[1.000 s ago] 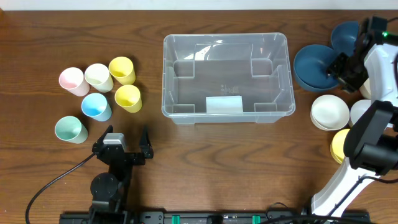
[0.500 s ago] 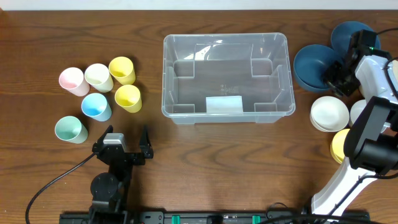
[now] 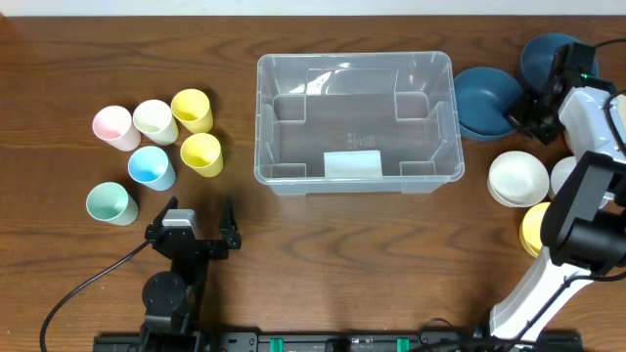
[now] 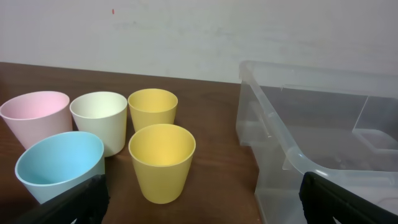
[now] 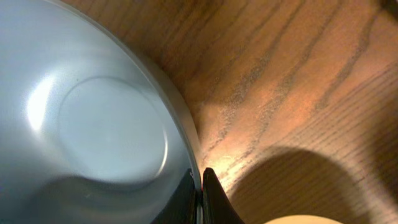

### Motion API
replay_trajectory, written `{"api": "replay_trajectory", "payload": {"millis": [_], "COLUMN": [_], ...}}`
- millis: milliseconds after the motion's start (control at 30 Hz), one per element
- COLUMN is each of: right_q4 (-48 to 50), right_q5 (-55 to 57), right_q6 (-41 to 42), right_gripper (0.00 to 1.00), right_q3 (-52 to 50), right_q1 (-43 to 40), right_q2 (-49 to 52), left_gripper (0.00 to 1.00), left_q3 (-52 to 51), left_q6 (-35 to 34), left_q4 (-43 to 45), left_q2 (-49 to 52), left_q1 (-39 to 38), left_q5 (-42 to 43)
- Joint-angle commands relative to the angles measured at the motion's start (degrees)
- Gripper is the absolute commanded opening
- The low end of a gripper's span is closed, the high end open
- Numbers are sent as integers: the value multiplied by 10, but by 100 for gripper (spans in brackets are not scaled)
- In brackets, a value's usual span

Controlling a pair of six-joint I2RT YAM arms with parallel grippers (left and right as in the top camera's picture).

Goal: Pack container
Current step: 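Grasp the rim of the dark teal bowl with the right gripper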

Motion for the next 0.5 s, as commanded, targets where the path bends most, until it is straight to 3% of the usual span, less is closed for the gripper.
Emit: {"api": "replay_trajectory", "payload": {"millis": [0, 200, 467], "right_q4": [17, 27, -47], "right_q5": [-28, -68, -71], "right_q6": [-17, -50, -73], "right_gripper": [1, 1, 1], "right_q3": [-1, 31, 156], "right_q1": [-1, -1, -2], "right_q2": [-7, -7, -7], "left_gripper": [98, 98, 98], "left_q3": [-14, -14, -14], "left_q6": [7, 7, 7], "left_q4": [-19, -19, -18], "left_q2": [-3, -3, -3], "left_q1": [3, 3, 3], "left_q5": [-5, -5, -5]}}
